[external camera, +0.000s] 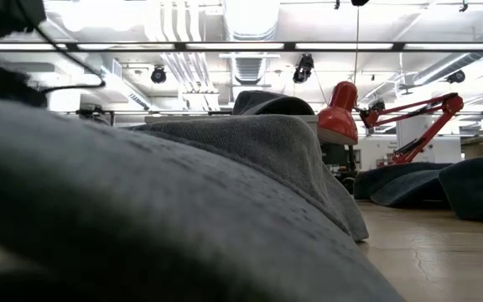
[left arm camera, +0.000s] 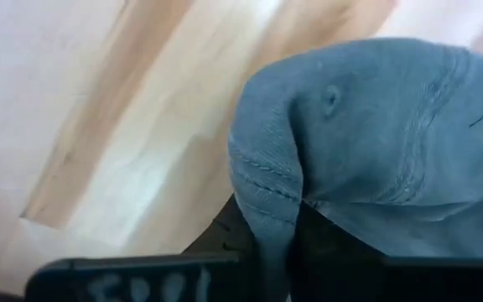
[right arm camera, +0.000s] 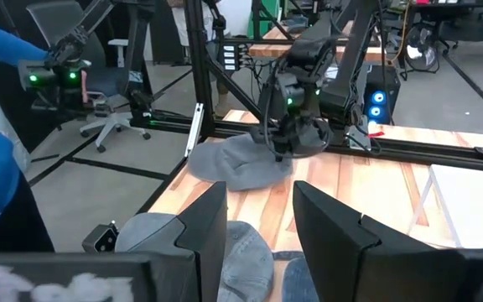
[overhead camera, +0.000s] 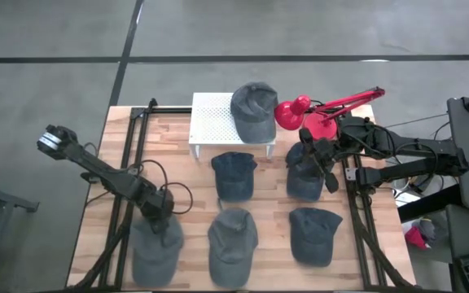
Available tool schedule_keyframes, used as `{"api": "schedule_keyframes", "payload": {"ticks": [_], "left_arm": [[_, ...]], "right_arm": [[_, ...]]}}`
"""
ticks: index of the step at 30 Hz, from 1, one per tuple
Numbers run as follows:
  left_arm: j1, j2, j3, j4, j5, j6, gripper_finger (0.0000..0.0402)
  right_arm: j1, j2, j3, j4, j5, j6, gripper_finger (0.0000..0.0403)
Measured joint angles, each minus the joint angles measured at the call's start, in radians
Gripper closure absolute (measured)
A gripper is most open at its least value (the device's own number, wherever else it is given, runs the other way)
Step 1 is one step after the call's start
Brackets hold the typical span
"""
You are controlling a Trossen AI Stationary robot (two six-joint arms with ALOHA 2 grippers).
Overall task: Pick & Place hat
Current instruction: Stack the left gray cap on the gray cap on the shelf
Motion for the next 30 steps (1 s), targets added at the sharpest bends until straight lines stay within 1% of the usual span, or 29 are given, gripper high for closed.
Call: {"api": "schedule_keyframes", "payload": {"ticks": [4,11,14,20,25,30], "left_arm": [[0.0,-0.001,0.07,-0.002,-0.026,-0.024,0.0375],[0.0,-0.001,0.241,-0.014,-0.13,-0.044,0.0377],[0.0,-0.001,0.329,-0.057,-0.174,-0.054,0.0377],[0.0,-0.001,0.514,-0.215,-0.265,-0.093,0.0377],[0.0,-0.001,0.653,-0.301,-0.333,-0.097,0.0377],[0.0,0.012,0.776,-0.399,-0.417,-0.096,0.0377]], "right_arm": [[0.0,0.001,0.0,0.0,0.0,0.0,0.0269],[0.0,0.047,0.0,0.001,0.0,0.0,0.028],[0.0,0.088,0.0,0.015,0.0,0.001,0.0285],[0.0,0.193,0.008,0.108,-0.001,0.047,0.03],[0.0,0.276,0.082,0.102,-0.002,0.012,0.0309],[0.0,0.377,0.225,0.045,-0.001,-0.025,0.0301]]}}
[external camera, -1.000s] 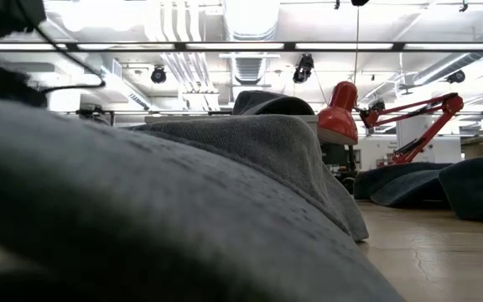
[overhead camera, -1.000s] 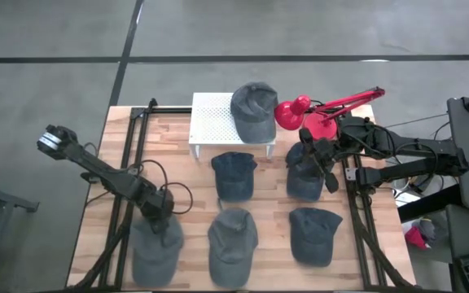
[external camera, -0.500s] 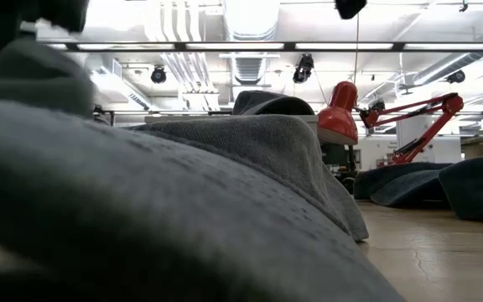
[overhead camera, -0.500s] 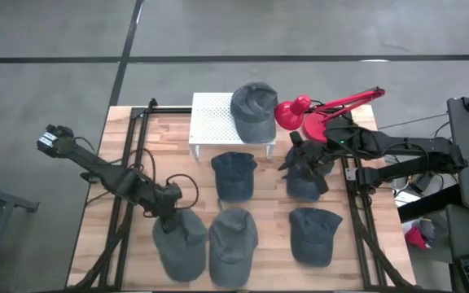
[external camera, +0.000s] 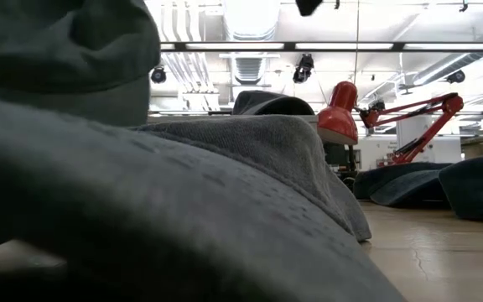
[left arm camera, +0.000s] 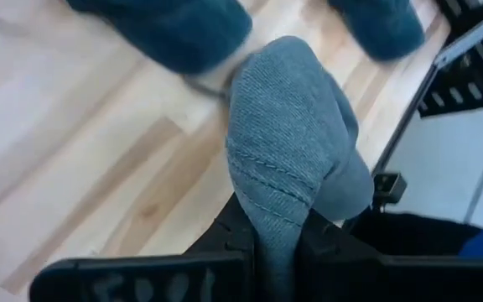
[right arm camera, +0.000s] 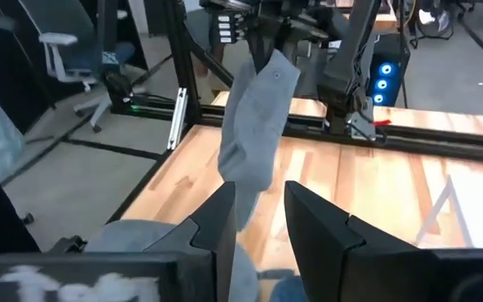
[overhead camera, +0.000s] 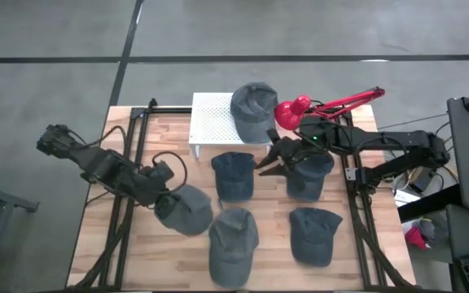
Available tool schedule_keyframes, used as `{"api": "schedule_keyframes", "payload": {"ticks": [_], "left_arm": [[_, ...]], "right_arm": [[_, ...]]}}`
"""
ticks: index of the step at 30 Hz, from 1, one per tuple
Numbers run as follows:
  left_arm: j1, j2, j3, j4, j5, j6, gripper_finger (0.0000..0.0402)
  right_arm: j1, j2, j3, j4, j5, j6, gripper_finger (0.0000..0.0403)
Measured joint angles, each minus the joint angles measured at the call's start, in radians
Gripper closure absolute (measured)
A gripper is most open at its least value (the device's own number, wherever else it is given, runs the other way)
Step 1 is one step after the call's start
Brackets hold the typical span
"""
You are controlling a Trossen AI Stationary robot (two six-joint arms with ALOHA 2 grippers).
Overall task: Pick & Place hat
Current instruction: Stack the left gray cap on the gray cap on the shelf
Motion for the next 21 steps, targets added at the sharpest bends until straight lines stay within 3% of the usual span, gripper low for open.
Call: {"api": "schedule_keyframes", "payload": {"ticks": [9,15,21], "left_arm": [[0.016,0.062,0.166,-0.059,-0.129,0.044,0.0377],[0.05,0.117,0.237,-0.062,-0.137,0.111,0.0377],[0.092,0.153,0.279,-0.062,-0.137,0.148,0.0377]], "right_arm": [[0.0,0.23,0.379,-0.341,0.002,-0.18,0.0243],[0.0,0.389,0.645,-0.56,0.003,-0.253,0.021],[0.003,0.524,0.886,-0.73,0.007,-0.321,0.0204]]}}
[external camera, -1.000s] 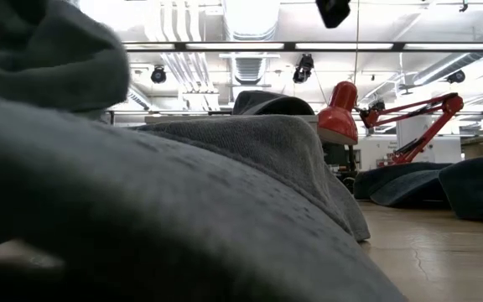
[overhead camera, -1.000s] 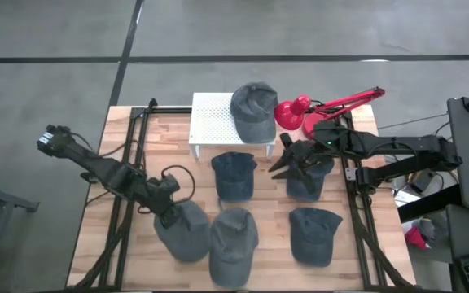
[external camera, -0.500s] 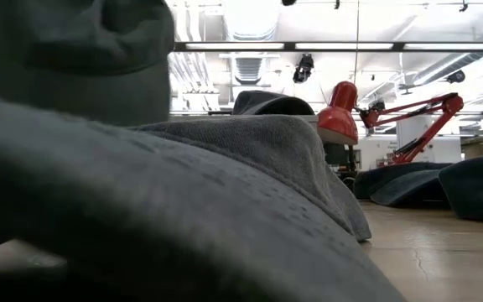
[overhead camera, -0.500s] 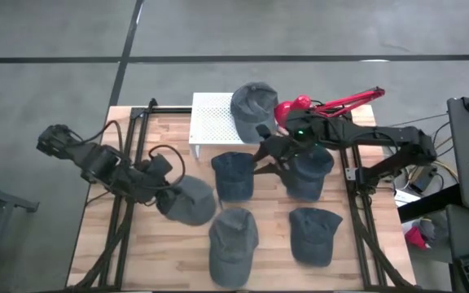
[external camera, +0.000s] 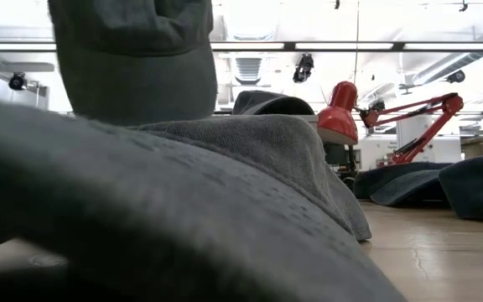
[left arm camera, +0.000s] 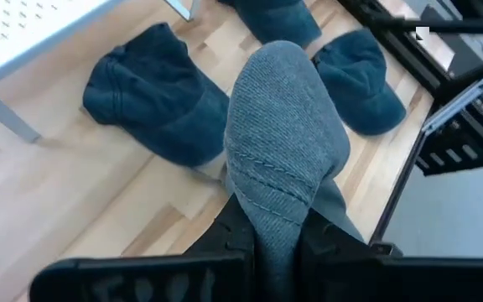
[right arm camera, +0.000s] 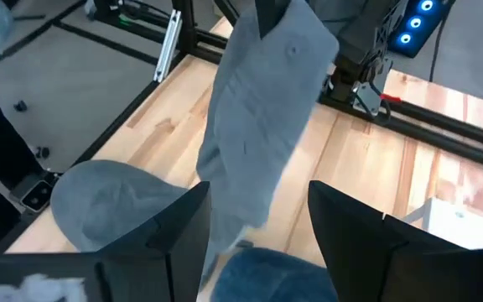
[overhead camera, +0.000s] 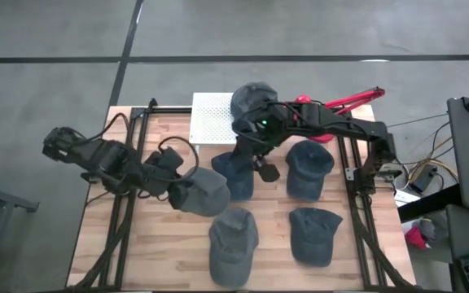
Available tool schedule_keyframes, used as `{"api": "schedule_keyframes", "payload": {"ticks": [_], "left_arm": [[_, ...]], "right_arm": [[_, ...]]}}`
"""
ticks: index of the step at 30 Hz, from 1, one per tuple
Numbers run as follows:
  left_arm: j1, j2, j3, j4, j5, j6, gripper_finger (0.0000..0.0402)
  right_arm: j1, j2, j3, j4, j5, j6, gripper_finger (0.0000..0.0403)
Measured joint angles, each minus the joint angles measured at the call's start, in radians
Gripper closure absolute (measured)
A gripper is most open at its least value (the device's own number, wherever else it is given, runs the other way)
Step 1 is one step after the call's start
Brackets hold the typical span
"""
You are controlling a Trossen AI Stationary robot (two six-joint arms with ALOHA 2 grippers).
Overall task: Pick & Place hat
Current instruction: Stack the left gray cap on the gray cap on the shelf
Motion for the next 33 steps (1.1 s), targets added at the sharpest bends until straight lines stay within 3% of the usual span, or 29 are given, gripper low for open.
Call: {"api": "schedule_keyframes", "payload": {"ticks": [12,21,26,33], "left_arm": [[0.061,0.009,0.007,0.045,0.0,0.04,0.0377],[0.076,0.022,0.006,0.089,0.001,0.066,0.0377],[0.085,0.037,0.006,0.119,0.002,0.095,0.0377],[0.107,0.055,0.005,0.133,0.004,0.109,0.0377]], "right_arm": [[0.0,0.168,0.309,-0.188,0.021,-0.033,0.0204],[0.004,0.183,0.32,-0.165,0.029,-0.058,0.0204],[0.019,0.181,0.32,-0.126,0.167,-0.052,0.0204],[0.048,0.179,0.32,-0.117,0.243,-0.035,0.0204]]}}
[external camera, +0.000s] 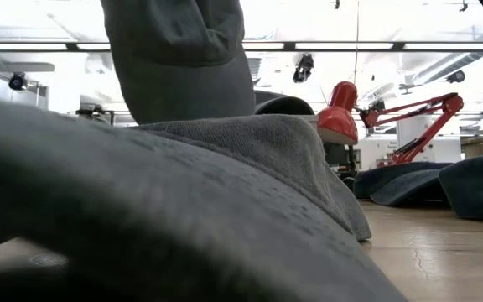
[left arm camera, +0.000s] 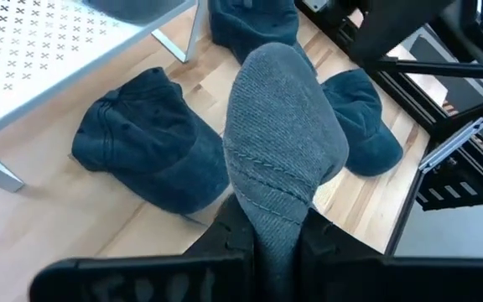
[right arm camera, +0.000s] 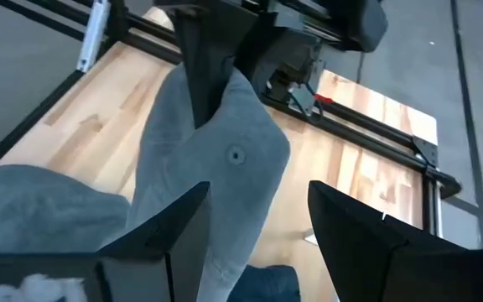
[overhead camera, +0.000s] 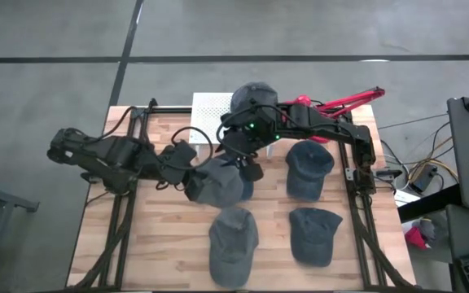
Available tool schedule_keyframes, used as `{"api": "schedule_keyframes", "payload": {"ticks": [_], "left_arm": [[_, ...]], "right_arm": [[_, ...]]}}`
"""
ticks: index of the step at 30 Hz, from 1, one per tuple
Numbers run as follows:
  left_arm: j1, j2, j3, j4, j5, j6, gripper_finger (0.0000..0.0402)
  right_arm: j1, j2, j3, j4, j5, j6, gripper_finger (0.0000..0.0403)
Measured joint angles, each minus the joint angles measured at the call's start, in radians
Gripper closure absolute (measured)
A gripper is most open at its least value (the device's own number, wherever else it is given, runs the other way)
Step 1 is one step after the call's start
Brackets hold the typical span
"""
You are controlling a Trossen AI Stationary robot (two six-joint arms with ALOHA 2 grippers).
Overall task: Pick & Place hat
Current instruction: Stack the left gray cap on the gray cap on the shelf
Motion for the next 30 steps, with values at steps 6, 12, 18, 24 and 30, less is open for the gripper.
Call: {"api": "schedule_keyframes", "payload": {"ticks": [6,12,18,24,30], "left_arm": [[0.009,0.015,0.008,0.061,0.015,0.045,0.0377],[0.016,0.038,0.024,0.073,0.038,0.064,0.0377],[0.027,0.065,0.051,0.068,0.052,0.083,0.0377],[0.045,0.093,0.082,0.067,0.067,0.113,0.0377],[0.053,0.121,0.114,0.064,0.084,0.139,0.0377]], "right_arm": [[0.002,0.0,0.0,0.001,0.017,0.036,0.0204],[0.007,0.0,0.0,-0.001,0.016,0.04,0.0204],[0.023,0.0,0.0,-0.014,0.016,0.04,0.0204],[0.029,0.001,0.0,-0.062,0.017,0.05,0.0204],[0.031,0.005,0.0,-0.082,0.02,0.051,0.0204]]}}
